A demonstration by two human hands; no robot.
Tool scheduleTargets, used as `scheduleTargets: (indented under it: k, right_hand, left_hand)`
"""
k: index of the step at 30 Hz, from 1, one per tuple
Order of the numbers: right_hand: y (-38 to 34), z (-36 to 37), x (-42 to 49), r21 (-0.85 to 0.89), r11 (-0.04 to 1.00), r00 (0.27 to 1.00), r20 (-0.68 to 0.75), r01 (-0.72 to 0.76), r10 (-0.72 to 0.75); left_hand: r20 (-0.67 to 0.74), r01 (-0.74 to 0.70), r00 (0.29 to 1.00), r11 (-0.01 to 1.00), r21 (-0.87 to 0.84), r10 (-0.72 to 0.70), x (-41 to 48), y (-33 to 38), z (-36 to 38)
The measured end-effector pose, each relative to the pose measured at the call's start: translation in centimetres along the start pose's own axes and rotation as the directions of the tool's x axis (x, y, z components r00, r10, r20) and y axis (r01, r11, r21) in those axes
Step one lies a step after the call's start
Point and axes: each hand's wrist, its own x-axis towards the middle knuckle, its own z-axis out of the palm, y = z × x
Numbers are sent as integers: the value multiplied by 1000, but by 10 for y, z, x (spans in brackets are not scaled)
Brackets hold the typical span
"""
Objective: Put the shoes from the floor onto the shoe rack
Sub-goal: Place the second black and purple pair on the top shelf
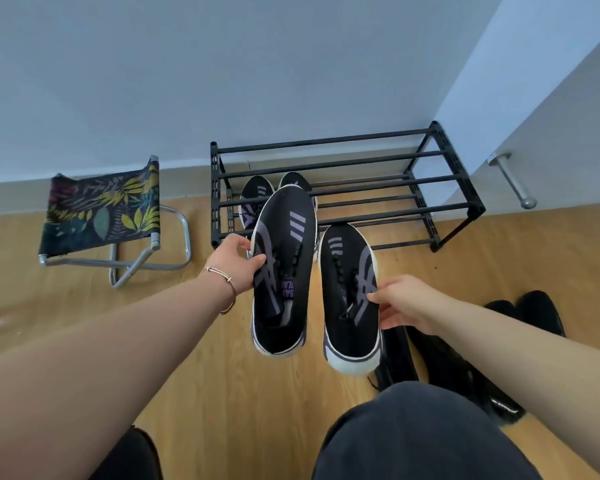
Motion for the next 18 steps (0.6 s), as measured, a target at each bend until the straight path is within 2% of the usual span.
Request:
scheduleTargets:
  k: [6,12,18]
  right_hand:
    - [-14,-4,-11,44,998,998,54,-38,35]
    - [-27,-7,-26,41,998,993,118,-37,32]
    - [-67,4,-13,-38,993,994,3,111,-111]
  left_hand:
    - [-34,2,999,1000,15,-1,13,11,-19]
    - [64,156,987,968,-198,-146,16,14,-25]
    - [65,163,986,956,-244,-151,29,17,-30]
